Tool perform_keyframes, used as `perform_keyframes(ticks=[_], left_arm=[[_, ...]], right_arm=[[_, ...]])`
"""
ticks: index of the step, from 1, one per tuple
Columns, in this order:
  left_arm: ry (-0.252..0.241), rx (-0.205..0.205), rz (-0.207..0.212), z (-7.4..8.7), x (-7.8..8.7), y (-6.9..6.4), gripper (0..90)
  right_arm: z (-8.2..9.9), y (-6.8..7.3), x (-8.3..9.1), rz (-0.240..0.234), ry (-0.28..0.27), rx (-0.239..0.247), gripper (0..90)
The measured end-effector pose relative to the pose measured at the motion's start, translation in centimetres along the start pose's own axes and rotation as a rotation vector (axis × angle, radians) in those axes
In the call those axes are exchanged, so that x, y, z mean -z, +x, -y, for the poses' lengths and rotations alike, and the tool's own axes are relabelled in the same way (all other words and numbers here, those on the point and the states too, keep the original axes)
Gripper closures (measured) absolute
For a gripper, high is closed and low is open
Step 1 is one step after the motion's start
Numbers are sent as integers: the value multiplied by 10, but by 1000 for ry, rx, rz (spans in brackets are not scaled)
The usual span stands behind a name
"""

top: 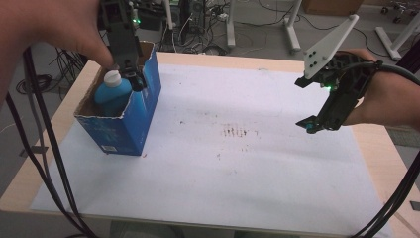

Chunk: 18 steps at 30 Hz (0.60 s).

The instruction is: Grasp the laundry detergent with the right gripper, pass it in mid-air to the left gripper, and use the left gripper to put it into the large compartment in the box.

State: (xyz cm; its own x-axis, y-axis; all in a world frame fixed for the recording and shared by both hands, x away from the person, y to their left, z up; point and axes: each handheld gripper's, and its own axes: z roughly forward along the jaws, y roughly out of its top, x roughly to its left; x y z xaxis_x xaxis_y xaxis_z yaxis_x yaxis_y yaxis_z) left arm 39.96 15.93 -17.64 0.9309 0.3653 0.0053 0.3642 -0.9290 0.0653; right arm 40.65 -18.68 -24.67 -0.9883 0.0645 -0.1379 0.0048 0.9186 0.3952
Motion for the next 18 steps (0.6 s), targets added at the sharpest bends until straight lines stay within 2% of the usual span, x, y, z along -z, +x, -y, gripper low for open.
perform_keyframes(ticks=[7,10,11,13,18], left_arm=[[-7,-72,17,-20,-7,-10,44],[-6,-75,26,-27,-8,-14,29],[-6,-75,26,-27,-8,-14,29],[-8,-81,27,-31,-9,-15,29],[-10,-98,30,-39,-12,-15,16]], right_arm=[[3,-10,-4,-34,88,7,6],[8,-13,-10,-42,138,2,6],[8,-13,-10,-42,138,2,6],[15,-17,-19,-41,188,5,6],[24,-23,-33,-56,229,8,6]])
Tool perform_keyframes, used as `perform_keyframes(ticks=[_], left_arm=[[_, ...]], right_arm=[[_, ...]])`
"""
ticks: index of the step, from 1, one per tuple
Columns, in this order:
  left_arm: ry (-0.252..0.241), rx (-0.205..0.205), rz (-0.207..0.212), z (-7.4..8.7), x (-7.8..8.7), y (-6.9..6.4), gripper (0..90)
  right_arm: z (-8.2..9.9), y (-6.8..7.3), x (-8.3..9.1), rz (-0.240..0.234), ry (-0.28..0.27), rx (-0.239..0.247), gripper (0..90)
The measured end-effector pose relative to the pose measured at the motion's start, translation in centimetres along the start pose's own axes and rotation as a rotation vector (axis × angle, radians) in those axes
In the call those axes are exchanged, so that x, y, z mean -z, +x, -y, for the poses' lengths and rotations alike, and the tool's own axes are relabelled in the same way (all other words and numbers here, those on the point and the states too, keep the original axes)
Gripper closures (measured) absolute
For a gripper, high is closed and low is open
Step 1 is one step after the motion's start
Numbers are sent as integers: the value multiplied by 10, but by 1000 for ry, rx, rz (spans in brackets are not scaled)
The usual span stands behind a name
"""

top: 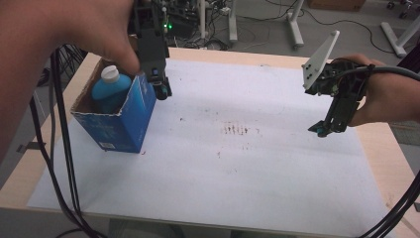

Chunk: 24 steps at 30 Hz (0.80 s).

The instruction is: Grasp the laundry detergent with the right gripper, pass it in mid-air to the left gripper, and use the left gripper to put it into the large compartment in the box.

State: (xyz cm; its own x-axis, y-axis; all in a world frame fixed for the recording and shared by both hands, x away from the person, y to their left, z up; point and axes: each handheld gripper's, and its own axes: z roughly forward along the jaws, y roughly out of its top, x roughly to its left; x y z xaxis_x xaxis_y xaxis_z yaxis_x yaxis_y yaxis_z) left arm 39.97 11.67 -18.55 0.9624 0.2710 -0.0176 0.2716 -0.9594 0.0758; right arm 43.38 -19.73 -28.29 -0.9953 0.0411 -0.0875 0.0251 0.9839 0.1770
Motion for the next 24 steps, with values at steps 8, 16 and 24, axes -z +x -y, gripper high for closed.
perform_keyframes(ticks=[8,16,24], left_arm=[[4,-22,8,-7,-2,0,16],[2,-33,8,-12,-2,0,16],[-2,-39,9,-15,-1,0,16]], right_arm=[[5,-2,-13,-18,26,-5,6],[6,-2,-14,-14,35,-3,6],[8,-2,-15,-17,37,-10,6]])
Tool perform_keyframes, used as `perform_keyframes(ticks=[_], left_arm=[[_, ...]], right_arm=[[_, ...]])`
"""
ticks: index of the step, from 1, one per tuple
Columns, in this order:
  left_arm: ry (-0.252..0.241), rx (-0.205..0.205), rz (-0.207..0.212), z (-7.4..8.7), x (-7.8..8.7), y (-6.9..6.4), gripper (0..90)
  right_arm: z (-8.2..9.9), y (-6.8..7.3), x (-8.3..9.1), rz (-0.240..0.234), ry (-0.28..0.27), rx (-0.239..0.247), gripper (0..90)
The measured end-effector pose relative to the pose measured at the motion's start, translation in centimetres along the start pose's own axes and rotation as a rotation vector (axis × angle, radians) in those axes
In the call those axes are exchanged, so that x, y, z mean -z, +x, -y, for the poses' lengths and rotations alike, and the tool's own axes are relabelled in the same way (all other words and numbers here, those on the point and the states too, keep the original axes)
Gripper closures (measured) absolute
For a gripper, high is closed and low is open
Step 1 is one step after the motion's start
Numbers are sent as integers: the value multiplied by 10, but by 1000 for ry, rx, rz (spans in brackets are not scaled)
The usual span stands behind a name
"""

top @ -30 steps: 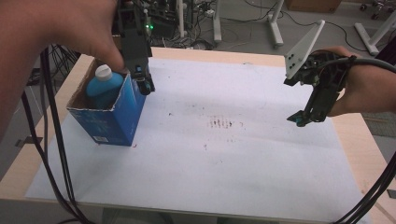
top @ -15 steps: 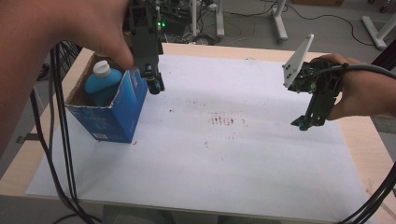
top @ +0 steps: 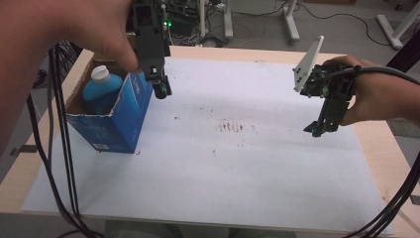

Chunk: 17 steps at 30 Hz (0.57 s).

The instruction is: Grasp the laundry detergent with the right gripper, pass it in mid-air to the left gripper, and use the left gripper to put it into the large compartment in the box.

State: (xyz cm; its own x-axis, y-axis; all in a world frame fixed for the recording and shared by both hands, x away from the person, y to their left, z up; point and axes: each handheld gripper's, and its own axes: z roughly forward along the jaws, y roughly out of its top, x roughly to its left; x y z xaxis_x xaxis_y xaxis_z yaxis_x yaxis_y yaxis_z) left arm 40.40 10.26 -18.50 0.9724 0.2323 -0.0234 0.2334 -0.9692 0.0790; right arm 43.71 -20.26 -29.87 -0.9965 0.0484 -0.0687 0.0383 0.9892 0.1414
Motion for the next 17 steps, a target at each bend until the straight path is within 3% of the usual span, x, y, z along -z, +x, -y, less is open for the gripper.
perform_keyframes(ticks=[11,17], left_arm=[[13,-21,11,-5,-1,-1,16],[17,-9,-1,-5,-2,1,16]], right_arm=[[4,-2,0,0,3,-13,6],[5,-1,2,3,-1,-18,6]])
